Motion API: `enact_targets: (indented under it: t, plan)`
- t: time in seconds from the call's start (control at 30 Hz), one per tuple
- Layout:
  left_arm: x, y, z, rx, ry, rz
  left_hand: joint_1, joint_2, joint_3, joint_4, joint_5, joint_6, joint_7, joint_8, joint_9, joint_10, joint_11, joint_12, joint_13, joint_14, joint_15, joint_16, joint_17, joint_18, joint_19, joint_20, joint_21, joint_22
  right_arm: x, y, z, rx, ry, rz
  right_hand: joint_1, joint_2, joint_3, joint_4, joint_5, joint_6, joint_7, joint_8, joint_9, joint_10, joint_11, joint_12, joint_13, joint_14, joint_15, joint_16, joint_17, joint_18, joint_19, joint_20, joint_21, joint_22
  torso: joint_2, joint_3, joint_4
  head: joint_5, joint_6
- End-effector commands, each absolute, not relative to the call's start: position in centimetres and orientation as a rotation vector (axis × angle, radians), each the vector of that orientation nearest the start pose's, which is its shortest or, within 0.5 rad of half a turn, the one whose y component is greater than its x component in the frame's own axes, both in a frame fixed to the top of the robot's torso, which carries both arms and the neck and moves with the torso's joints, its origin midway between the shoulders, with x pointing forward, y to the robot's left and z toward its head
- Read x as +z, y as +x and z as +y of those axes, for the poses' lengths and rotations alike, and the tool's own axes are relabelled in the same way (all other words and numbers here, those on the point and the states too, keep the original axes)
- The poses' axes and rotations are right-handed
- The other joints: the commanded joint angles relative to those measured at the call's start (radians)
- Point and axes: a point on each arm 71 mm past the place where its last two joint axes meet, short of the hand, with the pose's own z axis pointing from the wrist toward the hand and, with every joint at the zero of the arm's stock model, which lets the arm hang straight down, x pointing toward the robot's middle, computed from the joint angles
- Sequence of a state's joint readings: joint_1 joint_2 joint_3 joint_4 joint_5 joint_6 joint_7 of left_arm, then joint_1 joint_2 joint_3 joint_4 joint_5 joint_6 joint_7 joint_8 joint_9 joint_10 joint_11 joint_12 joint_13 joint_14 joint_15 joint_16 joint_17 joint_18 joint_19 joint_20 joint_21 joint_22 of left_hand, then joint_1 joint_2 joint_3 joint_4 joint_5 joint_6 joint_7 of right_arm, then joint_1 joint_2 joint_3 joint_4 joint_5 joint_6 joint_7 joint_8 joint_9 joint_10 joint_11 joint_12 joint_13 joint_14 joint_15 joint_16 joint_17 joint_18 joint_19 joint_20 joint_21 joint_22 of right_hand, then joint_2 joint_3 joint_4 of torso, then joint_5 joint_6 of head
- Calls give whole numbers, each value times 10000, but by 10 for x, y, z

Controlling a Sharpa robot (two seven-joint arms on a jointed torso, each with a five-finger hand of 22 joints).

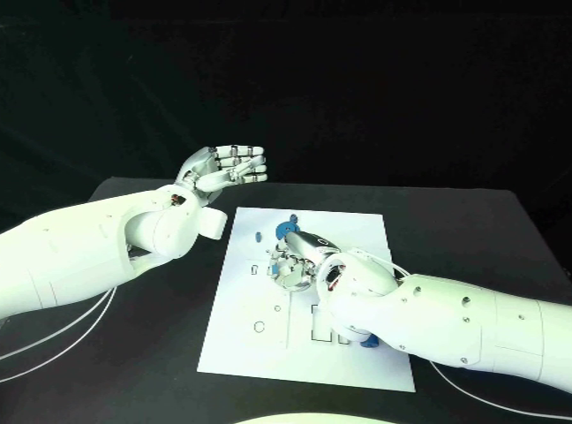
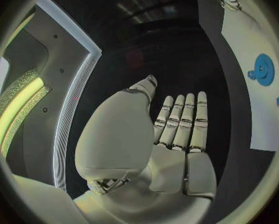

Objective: Assemble the parts on the task board

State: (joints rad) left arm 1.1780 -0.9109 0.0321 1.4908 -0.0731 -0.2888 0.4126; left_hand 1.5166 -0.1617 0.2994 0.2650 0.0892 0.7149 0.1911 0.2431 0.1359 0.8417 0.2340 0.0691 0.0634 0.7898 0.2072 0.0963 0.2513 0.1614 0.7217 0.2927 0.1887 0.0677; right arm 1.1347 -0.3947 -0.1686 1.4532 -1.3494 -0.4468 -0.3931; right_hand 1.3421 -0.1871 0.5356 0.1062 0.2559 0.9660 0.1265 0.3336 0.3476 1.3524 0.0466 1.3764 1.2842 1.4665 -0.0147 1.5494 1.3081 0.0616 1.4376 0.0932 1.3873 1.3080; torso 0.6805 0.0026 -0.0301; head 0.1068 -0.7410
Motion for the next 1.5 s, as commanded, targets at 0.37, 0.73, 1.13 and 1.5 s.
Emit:
enact_targets:
  t: [0.37, 0.73, 1.13, 1.5]
  plan:
    - [-160, 499, 252, -15198, -10394, 13270, 14, -1, -33, 32, -21, 57, 846, 49, 12, 30, 12, 62, 11, 6, -5, -66, -16, -55, -51, -20, -39, 14, -251, 436, -9, 7716, -735, 18096, -117, -3, 37, -8, 34, 47, -2, 45, 72, 73, -6, 37, 19, 880, -71, -16, 1906, -57, -33, -61, -33, 741, 7, -3, -3, 18, 4]
    - [-160, 500, 251, -15202, -10394, 13283, 16, -3, -51, 46, -23, 58, 846, 56, 12, 35, 12, 64, 11, 4, -4, -71, -21, -57, -57, -20, -44, 13, -252, 438, -8, 7582, -800, 17994, -199, -75, 17, 0, 30, 25, -1, 65, 73, 87, -5, 43, 39, 879, -75, -19, 1900, -55, -37, -68, -48, 733, 0, 4, 2, 36, -6]
    - [-160, 500, 251, -15202, -10387, 13295, 16, -3, -51, 46, -23, 58, 846, 56, 12, 35, 12, 64, 11, 4, -4, -71, -21, -57, -57, -20, -44, 13, -254, 439, -9, 7364, -893, 18048, -299, -177, -21, 13, 26, 12, -6, 98, 76, 128, -9, 73, 95, 879, -78, -21, 1898, -61, -22, -74, -40, 750, -2, 7, 1, 63, -21]
    - [-161, 500, 251, -15212, -10384, 13309, 16, -3, -51, 46, -23, 58, 846, 56, 12, 35, 12, 64, 11, 4, -4, -71, -21, -57, -57, -20, -44, 13, -256, 439, -10, 7282, -881, 18070, -354, -277, -49, 8, 28, -31, -1, 104, 69, 46, -9, -5, -7, 886, -80, -12, 1929, -51, -43, -78, -79, 719, 0, 7, 1, 65, 1]
